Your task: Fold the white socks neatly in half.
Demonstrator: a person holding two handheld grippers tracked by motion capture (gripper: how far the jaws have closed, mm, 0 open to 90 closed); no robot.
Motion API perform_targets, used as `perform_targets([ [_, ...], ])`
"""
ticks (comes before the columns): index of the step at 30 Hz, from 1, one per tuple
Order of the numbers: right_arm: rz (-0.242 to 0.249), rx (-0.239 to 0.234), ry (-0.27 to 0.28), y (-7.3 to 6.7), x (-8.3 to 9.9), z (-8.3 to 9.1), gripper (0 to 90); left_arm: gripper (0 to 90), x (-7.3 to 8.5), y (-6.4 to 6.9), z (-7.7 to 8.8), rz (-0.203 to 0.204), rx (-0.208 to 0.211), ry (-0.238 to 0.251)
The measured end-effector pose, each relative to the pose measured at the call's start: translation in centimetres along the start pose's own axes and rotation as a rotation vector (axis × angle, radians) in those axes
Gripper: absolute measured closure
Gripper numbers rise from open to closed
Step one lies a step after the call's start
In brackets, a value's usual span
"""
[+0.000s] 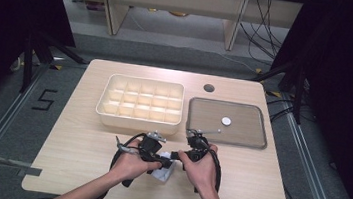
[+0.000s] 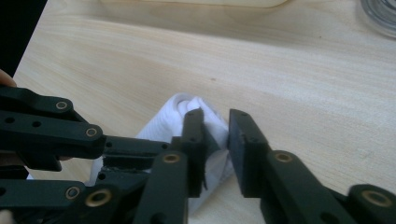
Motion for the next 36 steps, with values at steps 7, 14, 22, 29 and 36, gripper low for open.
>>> perform_targets([
  [7, 0.017, -0.005, -0.004, -0.1, 0.2, -0.2, 85.5, 79.1, -0.1, 0.1, 0.1, -0.008, -0.005, 0.007],
  [14, 0.005, -0.018, -0.007, 0.0, 0.3, -0.2, 85.8, 73.8, -0.3, 1.5, 2.6, -0.015, 0.031, 0.049],
  [22, 0.017, -0.004, 0.005, 0.2, 0.3, -0.4, 85.8, 80.0, 1.3, 2.6, 2.0, -0.030, 0.056, 0.007],
  [29, 0.014, 0.011, 0.007, 0.4, 0.3, -0.4, 85.8, 86.4, 2.0, 2.6, 0.9, -0.052, 0.054, -0.030],
  [36, 0.015, 0.014, 0.003, 0.3, 0.5, -0.5, 85.8, 87.3, 2.5, 2.4, 0.4, -0.060, 0.040, -0.048],
])
Point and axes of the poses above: each handheld gripper's, and its own axes: z roughly backward along the jaws, x roughly out of its underside, y roughly to its right, the point moved 6 cm from there along -z, roughly forward along the jaws, and after that the axes turned 5 degrees about -z, right-handed, at the moved point
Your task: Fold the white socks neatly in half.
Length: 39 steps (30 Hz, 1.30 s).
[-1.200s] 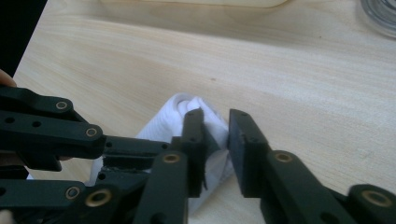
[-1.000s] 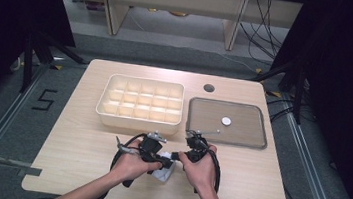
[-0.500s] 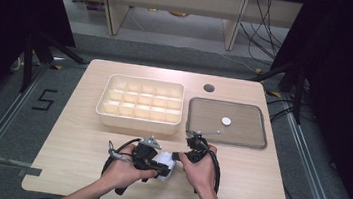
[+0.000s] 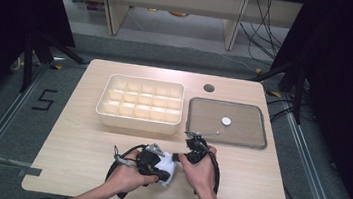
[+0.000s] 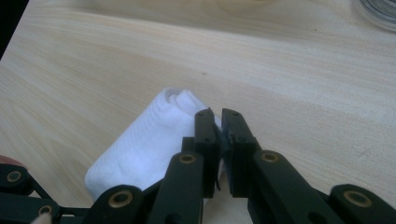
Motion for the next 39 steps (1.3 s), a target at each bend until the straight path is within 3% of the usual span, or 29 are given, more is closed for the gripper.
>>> perform_targets([
  [6, 0.021, 0.000, -0.003, 0.0, 0.0, -0.1, 85.7, 87.4, 0.1, -0.1, -0.1, -0.003, -0.002, -0.010],
  [7, 0.001, 0.005, -0.007, -0.1, 0.0, -0.2, 85.7, 87.3, 0.1, -0.1, -0.1, -0.006, -0.003, -0.014],
  [8, 0.019, 0.014, 0.001, 0.0, 0.0, -0.2, 85.7, 87.3, 0.1, -0.1, -0.2, -0.004, -0.001, -0.009],
  [10, -0.002, 0.003, -0.011, -0.1, 0.1, -0.3, 85.6, 87.3, 0.1, -0.1, -0.4, -0.004, 0.002, 0.000],
  [13, 0.006, 0.021, -0.005, 0.0, 0.1, -0.2, 84.9, 87.2, 0.1, -0.1, -0.3, -0.005, 0.003, 0.000],
  [17, 0.053, 0.029, 0.013, -0.5, -0.4, 0.6, 82.0, 86.9, 0.2, -0.2, -0.2, -0.009, -0.001, -0.002],
  [19, 0.076, 0.063, 0.039, -0.8, -0.7, 1.3, 80.4, 86.9, 0.2, -0.1, -0.2, -0.006, 0.004, 0.007],
  [24, 0.125, 0.060, 0.076, -2.5, -1.2, 3.0, 81.2, 86.7, 0.1, -0.1, -0.2, -0.003, 0.004, 0.012],
  [26, 0.153, 0.055, 0.067, -3.0, -1.0, 3.3, 85.6, 86.7, 0.1, -0.1, -0.2, -0.004, 0.004, 0.012],
  [30, 0.182, -0.007, -0.011, -3.6, 0.2, 2.6, 90.0, 86.7, 0.1, -0.2, -0.1, -0.007, 0.002, 0.016],
  [32, 0.180, -0.002, -0.034, -3.4, 0.7, 2.1, 90.0, 86.6, 0.1, -0.3, 0.0, -0.018, -0.004, 0.010],
  [35, 0.151, 0.013, -0.071, -3.0, 1.3, 1.5, 90.0, 86.6, 0.1, -0.2, -0.1, -0.005, -0.005, 0.009],
  [39, 0.159, 0.026, -0.076, -2.7, 1.5, 0.9, 90.0, 86.2, 0.1, -0.2, -0.1, -0.006, -0.005, 0.006],
])
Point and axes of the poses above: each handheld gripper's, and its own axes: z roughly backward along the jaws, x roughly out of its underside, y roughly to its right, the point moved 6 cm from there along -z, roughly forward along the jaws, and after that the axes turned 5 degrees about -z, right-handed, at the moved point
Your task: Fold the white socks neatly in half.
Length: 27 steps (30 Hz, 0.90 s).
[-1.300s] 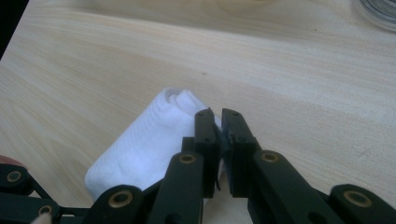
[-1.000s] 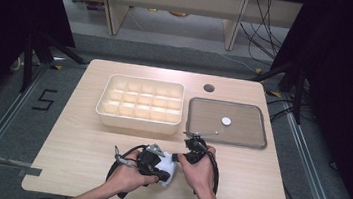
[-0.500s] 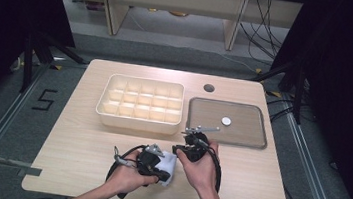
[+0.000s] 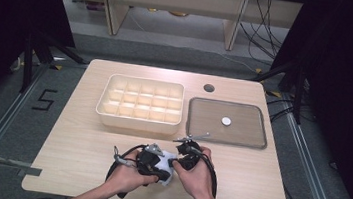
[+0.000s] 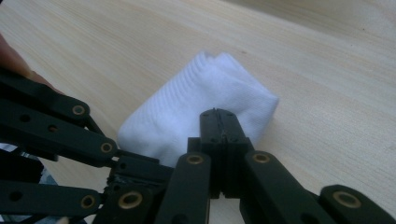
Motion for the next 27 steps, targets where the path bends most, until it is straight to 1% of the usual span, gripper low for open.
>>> perform_targets([
  [2, 0.010, -0.004, 0.001, 0.0, 0.0, -0.1, 90.0, 85.8, 0.0, 0.0, 0.1, 0.001, 0.003, 0.002],
  [3, 0.010, -0.003, 0.002, 0.1, 0.0, -0.1, 90.0, 85.3, -0.1, 0.0, 0.2, 0.004, 0.017, 0.015],
  [4, 0.008, 0.006, 0.002, 0.1, 0.0, -0.1, 90.0, 84.4, -0.3, 0.0, 0.5, 0.020, 0.016, 0.032],
  [5, -0.010, 0.002, 0.000, 0.0, 0.0, -0.1, 90.0, 83.3, -0.7, -0.2, 1.3, 0.017, 0.023, 0.047],
  [6, 0.000, 0.003, 0.003, 0.1, 0.0, 0.0, 90.0, 81.2, -1.1, -0.3, 2.0, 0.013, 0.015, 0.065],
  [7, 0.000, 0.002, 0.007, 0.1, 0.0, 0.0, 90.0, 79.5, -1.3, -0.5, 2.6, 0.008, 0.010, 0.072],
  [8, 0.005, 0.004, 0.009, 0.2, -0.1, 0.0, 90.0, 78.4, -1.6, -0.6, 3.2, 0.016, 0.007, 0.094],
  [9, -0.003, 0.000, 0.007, 0.1, -0.1, 0.0, 90.0, 77.3, -2.1, -1.1, 4.2, 0.030, -0.003, 0.117],
  [11, 0.011, -0.009, 0.010, 0.1, -0.1, -0.1, 90.0, 71.7, -2.4, -2.3, 5.4, 0.041, -0.054, 0.130],
  [12, 0.002, -0.004, 0.008, 0.2, -0.1, -0.2, 90.0, 67.5, -2.6, -3.0, 5.6, 0.069, -0.071, 0.150],
  [13, 0.005, -0.002, 0.007, 0.2, -0.1, -0.2, 90.0, 64.3, -2.5, -3.8, 5.8, 0.096, -0.083, 0.138],
  [14, 0.000, -0.002, 0.010, 0.2, -0.1, -0.2, 90.0, 60.0, -2.4, -4.6, 5.6, 0.113, -0.105, 0.128],
  [15, -0.011, -0.001, 0.007, 0.2, 0.0, -0.2, 90.0, 55.9, -2.2, -5.2, 5.3, 0.130, -0.114, 0.109],
  [16, -0.023, -0.006, 0.005, 0.1, 0.0, -0.2, 90.0, 53.4, -1.9, -5.7, 5.0, 0.148, -0.092, 0.077],
  [17, -0.023, -0.005, 0.006, 0.1, 0.0, -0.2, 90.0, 51.5, -1.7, -5.9, 4.6, 0.180, -0.080, 0.059],
  [18, -0.022, -0.007, 0.006, 0.1, 0.0, -0.2, 90.0, 49.8, -1.5, -6.0, 4.2, 0.209, -0.046, 0.041],
  [19, -0.025, -0.009, 0.004, 0.1, 0.1, -0.2, 90.0, 48.1, -1.4, -5.9, 3.8, 0.233, -0.022, 0.024],
  [21, -0.026, -0.011, 0.003, 0.1, 0.1, -0.2, 90.0, 47.2, -1.2, -5.7, 3.1, 0.238, -0.004, 0.005],
  [22, -0.029, -0.017, 0.003, 0.1, 0.1, -0.2, 90.0, 46.2, -1.1, -5.7, 2.9, 0.232, -0.005, -0.011],
  [23, -0.031, -0.021, 0.004, 0.1, 0.1, -0.2, 90.0, 46.1, -1.0, -5.7, 2.7, 0.235, 0.002, -0.017],
  [24, 0.002, -0.022, 0.010, 0.5, 0.1, -0.3, 90.0, 46.1, -1.0, -5.7, 2.4, 0.239, -0.001, -0.013],
  [25, -0.012, -0.019, 0.007, 0.4, 0.1, -0.2, 90.0, 46.0, -0.7, -5.9, 2.4, 0.206, -0.004, -0.051],
  [26, -0.025, -0.023, 0.007, 0.4, 0.2, -0.2, 90.0, 46.1, -0.7, -5.9, 2.2, 0.219, -0.013, -0.051],
  [27, -0.027, -0.022, 0.007, 0.4, 0.2, -0.2, 90.0, 46.2, -0.7, -5.7, 1.9, 0.247, -0.007, -0.045],
])
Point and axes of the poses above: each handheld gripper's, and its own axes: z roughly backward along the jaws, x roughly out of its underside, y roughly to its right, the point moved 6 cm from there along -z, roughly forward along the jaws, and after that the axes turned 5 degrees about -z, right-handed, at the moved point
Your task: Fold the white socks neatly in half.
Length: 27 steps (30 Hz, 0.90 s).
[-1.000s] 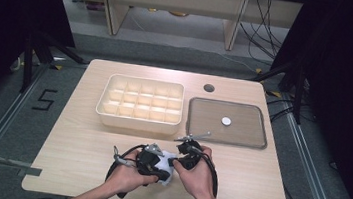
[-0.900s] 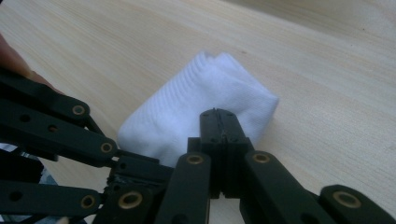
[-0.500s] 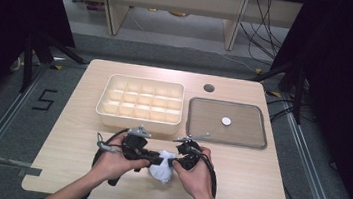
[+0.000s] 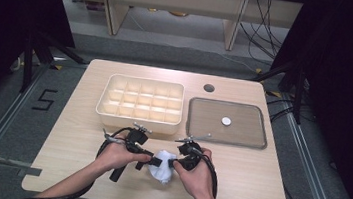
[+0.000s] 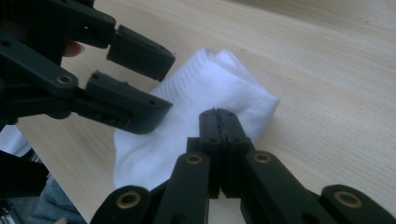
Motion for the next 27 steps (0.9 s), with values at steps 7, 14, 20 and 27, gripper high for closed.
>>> perform_targets([
  [7, 0.004, 0.002, 0.006, 0.2, 0.0, -0.2, 90.0, 48.1, 0.0, -0.3, -0.5, -0.015, 0.013, -0.050],
  [14, -0.014, -0.001, 0.005, 0.5, 0.1, -0.4, 90.0, 48.6, -0.3, -0.2, -1.0, -0.024, 0.020, -0.071],
  [20, -0.020, -0.006, 0.006, 0.6, 0.2, -0.6, 90.0, 50.0, -0.3, -0.3, -1.3, -0.027, 0.020, -0.082],
  [27, -0.016, 0.001, 0.007, 0.7, 0.2, -0.7, 90.0, 54.0, -0.4, -0.1, -1.4, -0.046, 0.017, -0.089],
])
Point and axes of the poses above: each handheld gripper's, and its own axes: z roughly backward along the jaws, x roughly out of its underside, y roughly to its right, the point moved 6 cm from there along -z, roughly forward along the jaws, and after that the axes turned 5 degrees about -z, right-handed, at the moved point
